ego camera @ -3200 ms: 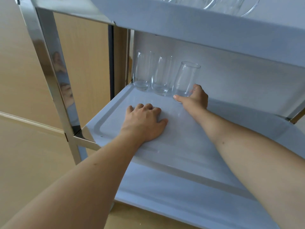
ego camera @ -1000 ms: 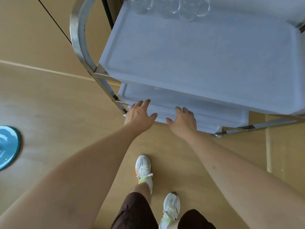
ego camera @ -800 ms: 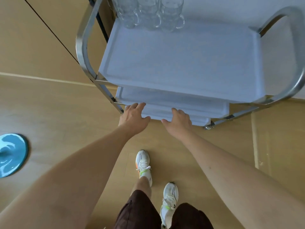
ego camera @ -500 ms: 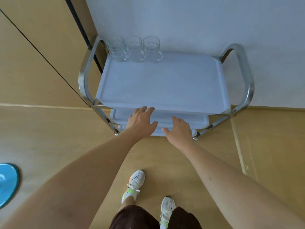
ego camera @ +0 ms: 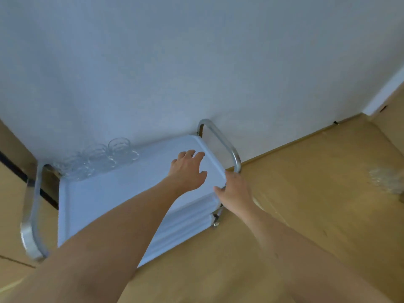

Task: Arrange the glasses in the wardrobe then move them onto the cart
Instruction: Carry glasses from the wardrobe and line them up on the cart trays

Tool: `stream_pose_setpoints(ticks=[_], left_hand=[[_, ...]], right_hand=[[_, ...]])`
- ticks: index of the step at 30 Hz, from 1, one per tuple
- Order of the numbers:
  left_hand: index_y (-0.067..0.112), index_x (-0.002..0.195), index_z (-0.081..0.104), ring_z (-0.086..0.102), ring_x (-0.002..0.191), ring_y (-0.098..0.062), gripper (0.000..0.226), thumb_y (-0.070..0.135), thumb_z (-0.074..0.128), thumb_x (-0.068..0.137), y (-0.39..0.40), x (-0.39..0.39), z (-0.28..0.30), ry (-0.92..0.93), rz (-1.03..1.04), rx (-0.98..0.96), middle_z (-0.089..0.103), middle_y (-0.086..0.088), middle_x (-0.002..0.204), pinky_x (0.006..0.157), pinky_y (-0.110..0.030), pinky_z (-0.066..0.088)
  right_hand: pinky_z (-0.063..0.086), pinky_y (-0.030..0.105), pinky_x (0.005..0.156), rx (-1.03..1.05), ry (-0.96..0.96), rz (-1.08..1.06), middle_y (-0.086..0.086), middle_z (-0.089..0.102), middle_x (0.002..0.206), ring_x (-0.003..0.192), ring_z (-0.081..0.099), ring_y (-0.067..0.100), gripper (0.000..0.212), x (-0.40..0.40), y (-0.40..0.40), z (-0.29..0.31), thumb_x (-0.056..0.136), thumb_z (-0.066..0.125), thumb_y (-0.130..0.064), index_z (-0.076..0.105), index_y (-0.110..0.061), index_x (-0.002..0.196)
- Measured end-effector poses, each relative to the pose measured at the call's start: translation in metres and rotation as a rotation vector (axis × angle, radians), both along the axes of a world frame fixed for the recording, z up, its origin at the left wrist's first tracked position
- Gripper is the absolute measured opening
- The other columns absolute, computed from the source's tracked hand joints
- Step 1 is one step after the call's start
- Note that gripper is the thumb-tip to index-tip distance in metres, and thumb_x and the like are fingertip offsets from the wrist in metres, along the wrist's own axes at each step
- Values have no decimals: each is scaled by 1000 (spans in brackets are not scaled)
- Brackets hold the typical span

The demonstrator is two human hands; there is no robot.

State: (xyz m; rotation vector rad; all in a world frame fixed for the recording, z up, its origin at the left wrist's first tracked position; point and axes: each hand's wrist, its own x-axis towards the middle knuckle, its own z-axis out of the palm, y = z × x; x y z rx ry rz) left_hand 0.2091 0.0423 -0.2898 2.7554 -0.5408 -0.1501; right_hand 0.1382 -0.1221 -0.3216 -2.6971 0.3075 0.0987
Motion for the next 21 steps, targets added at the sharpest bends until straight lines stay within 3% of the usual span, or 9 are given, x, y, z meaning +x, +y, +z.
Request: stream_pose_setpoints(ticks=[2,7,16,21], left_hand=[[23,154,32,30,145,-31,65,40,56,96,-22,9,19,-41,-90,4,35,-7,159,112,-50,34],[22,152,37,34,142,-33,63,38,58,94,-91,19,67,-145,-306,-48,40,-8,154,111,-50,38],[24,152,37,32,142,-28,66,37,60,91,-236,-24,121,-171,-634,-124,38,-4,155,112,-47,36],[20,151,40,31,143,-28,66,37,61,91,-324,-43,154,-240,-755,-139,37,-6,156,113,-46,35]], right_hand=[[47,43,97,-2,-54,-65,6,54,125,116,52,28,54,1,-13,17,95,57,-43,44,-18,141],[45,47,100,-110,-145,-271,12,49,141,126,48,34,62,-14,-70,54,95,57,-44,39,-15,147],[45,44,89,-264,-229,-586,8,57,128,118,50,33,53,-86,-197,114,94,58,-47,50,-15,135],[45,48,101,-373,-227,-607,12,47,145,130,44,36,59,-124,-274,143,95,58,-44,42,-19,146]])
